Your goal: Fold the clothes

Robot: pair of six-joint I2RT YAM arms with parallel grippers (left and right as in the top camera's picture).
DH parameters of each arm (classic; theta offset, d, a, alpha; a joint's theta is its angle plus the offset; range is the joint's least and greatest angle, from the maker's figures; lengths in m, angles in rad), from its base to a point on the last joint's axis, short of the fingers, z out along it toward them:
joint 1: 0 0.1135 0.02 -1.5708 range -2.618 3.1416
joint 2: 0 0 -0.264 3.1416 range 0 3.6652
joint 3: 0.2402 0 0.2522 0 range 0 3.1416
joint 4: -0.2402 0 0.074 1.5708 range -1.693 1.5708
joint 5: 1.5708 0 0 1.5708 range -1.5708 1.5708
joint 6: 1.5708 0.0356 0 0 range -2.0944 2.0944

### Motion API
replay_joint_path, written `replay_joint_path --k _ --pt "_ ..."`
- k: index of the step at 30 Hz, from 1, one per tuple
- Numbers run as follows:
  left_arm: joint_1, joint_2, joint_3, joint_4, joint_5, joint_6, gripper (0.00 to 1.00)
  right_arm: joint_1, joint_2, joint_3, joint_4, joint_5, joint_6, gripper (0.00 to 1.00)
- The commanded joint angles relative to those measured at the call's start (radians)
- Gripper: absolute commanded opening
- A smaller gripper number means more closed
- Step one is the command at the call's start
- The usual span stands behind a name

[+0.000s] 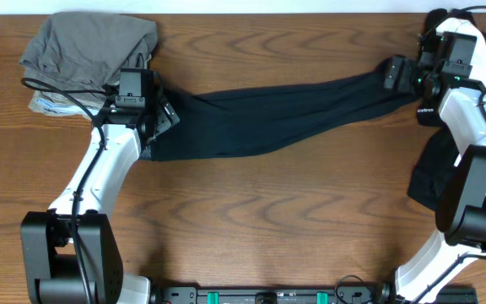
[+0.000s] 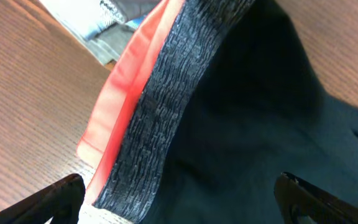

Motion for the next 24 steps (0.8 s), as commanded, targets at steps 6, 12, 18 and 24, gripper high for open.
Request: replay_joint_path --k 6,12,18,24 --pt "0.001 -0.009 0.018 -0.058 -0.004 0.011 0.98 -0.088 0.113 0.016 0.01 -0.141 -0.122 0.96" --pt "0.001 -0.009 0.018 -0.082 -0.004 0.01 0.98 -0.095 0.163 0.016 0.068 -0.151 -0.122 0.9" --pt "0.001 -0.009 0.018 -0.082 -0.003 0.01 0.98 -0.069 0.206 0.016 0.132 -0.167 -0.051 0.85" --pt "0.001 -0.009 0.018 -0.09 -0.003 0.01 0.98 -0.061 0.254 0.016 0.162 -0.164 0.04 0.75"
